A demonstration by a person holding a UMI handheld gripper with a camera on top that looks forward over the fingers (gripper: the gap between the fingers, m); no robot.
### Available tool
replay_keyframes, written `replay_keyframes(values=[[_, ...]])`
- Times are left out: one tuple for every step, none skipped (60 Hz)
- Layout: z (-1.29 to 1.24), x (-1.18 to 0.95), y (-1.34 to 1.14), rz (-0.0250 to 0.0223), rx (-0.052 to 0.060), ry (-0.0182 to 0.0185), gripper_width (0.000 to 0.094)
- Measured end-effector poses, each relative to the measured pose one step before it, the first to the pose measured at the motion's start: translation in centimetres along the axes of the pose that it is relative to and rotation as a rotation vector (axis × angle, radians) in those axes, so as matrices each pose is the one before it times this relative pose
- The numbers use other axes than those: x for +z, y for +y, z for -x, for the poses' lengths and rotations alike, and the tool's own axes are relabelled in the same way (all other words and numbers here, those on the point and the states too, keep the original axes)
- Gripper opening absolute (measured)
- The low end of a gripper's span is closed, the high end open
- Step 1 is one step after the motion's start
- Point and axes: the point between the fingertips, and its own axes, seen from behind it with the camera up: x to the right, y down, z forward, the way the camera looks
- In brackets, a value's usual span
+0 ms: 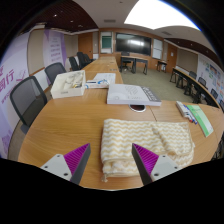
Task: Fold towel
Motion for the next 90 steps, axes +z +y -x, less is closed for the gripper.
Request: replay_keyframes(values=[[0.141,0.763,-0.115,0.00004,-0.0071,0.00560,0.0850],[-0.112,0.888,0.036,0.00127,-0.0089,0.00535,0.0849],[0.179,0.672,-0.079,0.00362,-0.0090,0.00707,0.0846],[0.058,0.622,-0.048,0.00347,-0.0079,0.00742,0.0839],[0.031,0.623,0.075,0.00565,-0.0091,0.00809,0.0836],[-0.014,0.542,0.124,0.00715,-0.0085,0.00775,0.0823],[-0.036,0.476,0.150,0.00829,-0.0073,0.00782,0.0805],[-0.013,0.473,0.170,0.00842,-0.0059,0.00638,0.0778],[0.032,0.393,0.197,0.00899,-0.0042,0.00409,0.0749],[-0.003,0.357,0.201,0.00851,-0.0030,0.00393,0.0712],[-0.001,0.314,0.189,0.00761,-0.0032,0.00295,0.0676],[0.022,0.258,0.117,0.00491,-0.0015,0.00139,0.0641],[-0.081,0.223,0.106,0.00281,-0.0038,0.00515,0.0604],[-0.144,0.159,-0.002,0.00251,-0.0053,0.00734,0.0560],[-0.208,0.127,-0.036,-0.00121,-0.0080,0.00854,0.0514],[-0.182,0.040,-0.110,-0.00414,-0.0085,0.00884,0.0457],[-0.299,-0.077,0.069,-0.00131,-0.0075,0.00641,0.0403],[-0.117,0.000,-0.029,-0.00126,-0.0070,0.00645,0.0351],[0.013,-0.027,0.031,-0.00131,-0.0058,0.00251,0.0302],[0.000,0.002,0.029,0.00044,-0.0064,0.00122,0.0249],[-0.063,-0.010,0.064,0.00197,-0.0085,0.00398,0.0201],[-0.169,-0.005,0.050,0.00130,-0.0099,0.00768,0.0163],[-0.193,0.005,0.001,-0.00046,-0.0102,0.00862,0.0128],[-0.173,-0.018,-0.014,-0.00088,-0.0094,0.00864,0.0106],[-0.046,0.003,-0.023,-0.00121,-0.0068,0.00468,0.0088],[0.036,-0.069,-0.140,0.00047,-0.0045,0.00304,0.0067],[0.110,0.044,-0.005,-0.00127,-0.0022,0.00441,0.0061],[-0.094,-0.202,-0.014,0.00164,-0.0010,-0.00206,0.0049],[0.057,-0.076,-0.002,0.00119,-0.0007,-0.00136,0.0044],[0.149,-0.056,0.001,0.00158,0.0016,-0.00444,0.0042],[0.239,-0.101,0.020,0.00214,0.0044,-0.00813,0.0040],[0.326,-0.145,-0.017,0.00218,0.0065,-0.01085,0.0039],[0.390,-0.221,-0.057,0.00101,0.0087,-0.01376,0.0038],[0.438,-0.266,-0.050,0.00137,0.0090,-0.01606,0.0037],[0.747,-0.005,-0.127,0.00111,0.0074,-0.01017,0.0036],[0.171,-0.632,0.026,0.00326,0.0063,-0.02155,0.0035],[0.509,-0.375,-0.122,0.00130,0.0075,-0.01841,0.0035],[0.588,-0.429,-0.134,0.00041,0.0087,-0.01856,0.0036],[0.672,-0.517,-0.204,-0.00175,0.0104,-0.01941,0.0036],[0.765,-0.556,-0.262,-0.00335,0.0115,-0.02239,0.0035],[1.209,-0.326,-0.368,-0.00405,0.0121,-0.02427,0.0035],[1.014,-0.630,-0.259,-0.00144,0.0109,-0.03112,0.0035],[1.386,-0.711,-0.295,-0.00219,0.0122,-0.03251,0.0035],[0.669,-0.849,-0.297,-0.00540,0.0145,-0.03926,0.0036],[1.118,-0.754,-0.474,-0.00780,0.0181,-0.03799,0.0036],[1.084,-0.733,-0.488,-0.00886,0.0183,-0.03812,0.0036],[1.026,-0.631,-0.540,-0.00965,0.0170,-0.03636,0.0036],[1.078,-0.608,-0.656,-0.01159,0.0161,-0.03435,0.0038],[0.746,-0.621,-0.651,-0.01216,0.0150,-0.02798,0.0038],[0.537,-0.544,-0.708,-0.01364,0.0154,-0.02245,0.0038],[0.355,-0.457,-0.703,-0.01417,0.0151,-0.01764,0.0038],[0.188,-0.453,-0.629,-0.01255,0.0143,-0.01274,0.0039],[0.017,-0.399,-0.570,-0.01082,0.0137,-0.00845,0.0039],[0.161,0.082,-0.524,-0.00861,0.0139,-0.00095,0.0038],[-0.293,-0.339,-0.462,-0.00542,0.0114,0.00233,0.0038],[-0.533,-0.248,-0.373,-0.00635,0.0105,0.00234,0.0040],[-0.660,-0.156,-0.296,-0.00529,0.0085,0.00531,0.0039],[-0.782,-0.078,-0.212,-0.00419,0.0059,0.00892,0.0038],[-0.849,-0.047,-0.105,-0.00240,0.0037,0.01152,0.0039],[-1.109,-0.017,0.038,-0.00181,0.0019,0.01014,0.0040],[-1.347,0.036,0.167,0.00117,0.0032,0.01318,0.0041],[-0.584,0.241,0.084,0.00674,0.0034,0.02202,0.0042],[-0.994,0.129,0.241,0.00755,0.0036,0.01682,0.0043],[-1.044,0.129,0.234,0.00651,0.0053,0.01508,0.0044],[-1.006,0.189,0.236,0.00495,0.0055,0.01285,0.0045],[-1.414,0.128,0.274,0.00410,0.0023,0.00884,0.0048],[-1.083,0.249,0.243,0.00334,0.0005,0.01329,0.0049],[-1.092,0.217,0.258,0.00416,-0.0013,0.01406,0.0051],[-1.448,0.329,0.443,0.00535,-0.0038,0.01277,0.0053],[-0.782,0.132,0.219,0.00768,-0.0042,0.01710,0.0058],[-0.934,0.220,0.245,0.00619,-0.0061,0.01472,0.0066],[-0.920,0.267,0.202,0.00451,-0.0060,0.01351,0.0077],[-1.087,0.325,0.224,0.00427,-0.0062,0.01159,0.0090],[-0.808,0.216,0.166,0.00340,-0.0050,0.01086,0.0108],[-0.741,0.171,0.134,0.00245,-0.0055,0.00829,0.0131],[-0.814,0.041,0.115,0.00297,-0.0071,0.00520,0.0161],[-0.613,0.202,0.158,-0.00099,-0.0052,0.00435,0.0203],[-0.598,0.036,0.060,0.00100,-0.0066,0.00526,0.0254],[-0.605,0.008,-0.008,-0.00035,-0.0072,0.00634,0.0314],[-0.686,-0.041,-0.042,-0.00178,-0.0085,0.00960,0.0379],[-0.743,-0.076,-0.094,-0.00313,-0.0094,0.01300,0.0444],[-0.753,-0.140,-0.148,-0.00448,-0.0098,0.01391,0.0511],[-0.676,-0.203,-0.171,-0.00523,-0.0091,0.01206,0.0580],[-0.638,-0.203,-0.200,-0.00551,-0.0079,0.01092,0.0645],[-0.487,-0.439,-0.297,-0.00124,-0.0082,0.00735,0.0710],[-0.525,-0.326,-0.143,-0.00469,-0.0055,0.00567,0.0768],[-0.542,-0.276,-0.169,-0.00589,-0.0039,0.00233,0.0814],[-0.431,-0.410,-0.225,-0.00541,-0.0035,0.00406,0.0846],[-0.453,-0.399,-0.200,-0.00520,-0.0040,0.00555,0.0864],[-0.373,-0.409,-0.198,-0.00479,-0.0048,0.00445,0.0866]])
